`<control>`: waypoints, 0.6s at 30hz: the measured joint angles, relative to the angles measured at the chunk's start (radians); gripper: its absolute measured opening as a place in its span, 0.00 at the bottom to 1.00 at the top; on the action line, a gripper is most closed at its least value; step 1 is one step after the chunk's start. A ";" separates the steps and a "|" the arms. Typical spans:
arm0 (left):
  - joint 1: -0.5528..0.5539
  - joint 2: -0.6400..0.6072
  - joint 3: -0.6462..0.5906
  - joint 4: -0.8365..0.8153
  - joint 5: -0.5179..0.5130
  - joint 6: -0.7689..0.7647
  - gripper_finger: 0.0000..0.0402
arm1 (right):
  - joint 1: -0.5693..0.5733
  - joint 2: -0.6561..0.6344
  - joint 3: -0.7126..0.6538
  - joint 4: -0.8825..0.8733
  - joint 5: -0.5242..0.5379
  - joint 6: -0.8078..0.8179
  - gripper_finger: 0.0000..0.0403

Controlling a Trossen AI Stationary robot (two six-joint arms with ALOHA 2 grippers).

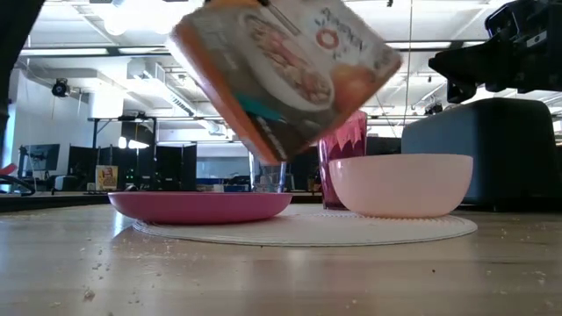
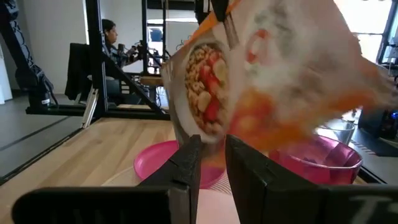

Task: Arrange a breakfast setting
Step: Pour the cereal from the orange cereal box into the orange bowl

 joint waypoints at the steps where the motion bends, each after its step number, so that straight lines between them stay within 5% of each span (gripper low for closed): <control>1: -0.010 -0.012 0.000 -0.010 -0.014 -0.014 0.00 | 0.000 0.000 0.000 0.000 0.000 0.000 0.16; 18: -0.217 -0.139 0.000 -0.105 -0.264 -0.145 0.00 | 0.000 0.000 0.000 -0.001 0.001 0.000 0.16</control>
